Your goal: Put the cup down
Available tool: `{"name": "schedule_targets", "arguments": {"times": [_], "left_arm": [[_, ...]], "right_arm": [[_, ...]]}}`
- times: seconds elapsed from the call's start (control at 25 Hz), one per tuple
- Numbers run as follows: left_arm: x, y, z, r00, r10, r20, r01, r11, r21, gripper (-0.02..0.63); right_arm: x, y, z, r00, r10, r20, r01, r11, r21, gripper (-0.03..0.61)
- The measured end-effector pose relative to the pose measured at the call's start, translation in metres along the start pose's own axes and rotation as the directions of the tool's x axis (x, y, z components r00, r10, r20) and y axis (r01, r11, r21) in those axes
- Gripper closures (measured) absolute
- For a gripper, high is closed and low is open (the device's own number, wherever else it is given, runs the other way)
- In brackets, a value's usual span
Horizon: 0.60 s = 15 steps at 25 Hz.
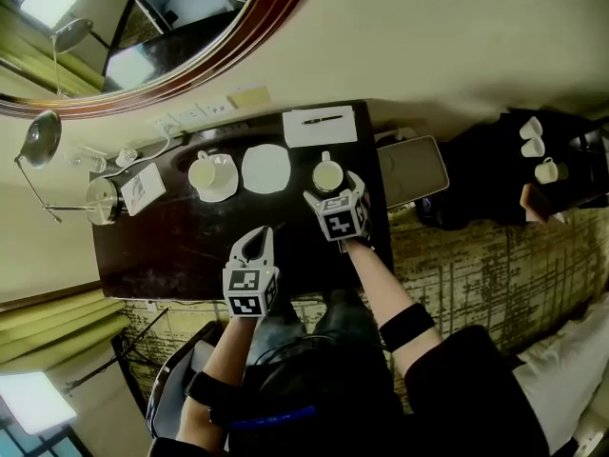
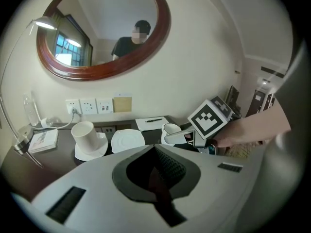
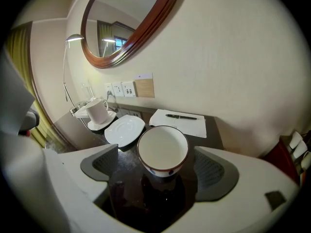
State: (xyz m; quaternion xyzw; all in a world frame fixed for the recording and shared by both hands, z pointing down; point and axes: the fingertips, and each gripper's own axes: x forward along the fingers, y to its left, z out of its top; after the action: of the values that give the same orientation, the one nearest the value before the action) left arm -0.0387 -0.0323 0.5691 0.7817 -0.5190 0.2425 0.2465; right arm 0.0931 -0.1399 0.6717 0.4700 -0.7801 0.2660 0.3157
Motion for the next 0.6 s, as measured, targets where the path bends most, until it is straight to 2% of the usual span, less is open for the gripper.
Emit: {"name": "schedule_targets", "arguments": {"times": [0.24,0.4,0.44,0.48,0.56,0.6], "left_arm": [[0.018,-0.003,-0.004,0.999,-0.028,-0.027,0.028,1.000,0.007,0.614],[0.026,0.004,-0.005,1.000,-0.013,-0.020,0.013,1.000,0.013,0.614],[0.027,0.005,-0.004,1.000,-0.011,-0.017,0.011,1.000,0.014,0.614],[0.028,0.005,-0.003,1.000,-0.012,-0.017,0.013,1.000,0.013,0.614],[0.029,0.008,-0.001,1.000,-0.010,-0.018,0.011,1.000,0.012,0.614],[0.029,0.010,-0.001,1.000,-0.006,-0.017,0.007,1.000,0.009,0.614]], "right_arm": [[0.017,-0.013,0.009,1.000,-0.026,0.006,0.026,1.000,0.007,0.058],[0.023,-0.017,0.012,1.000,-0.019,0.004,0.019,1.000,-0.003,0.070],[0.021,-0.018,0.016,1.000,-0.017,0.011,0.017,1.000,-0.011,0.120],[0.020,-0.017,0.018,1.000,-0.013,0.017,0.013,1.000,-0.015,0.125],[0.022,-0.014,0.015,1.000,-0.002,0.018,0.002,1.000,-0.009,0.175],[0.024,-0.013,0.013,1.000,0.000,0.018,0.000,1.000,-0.002,0.175]]}}
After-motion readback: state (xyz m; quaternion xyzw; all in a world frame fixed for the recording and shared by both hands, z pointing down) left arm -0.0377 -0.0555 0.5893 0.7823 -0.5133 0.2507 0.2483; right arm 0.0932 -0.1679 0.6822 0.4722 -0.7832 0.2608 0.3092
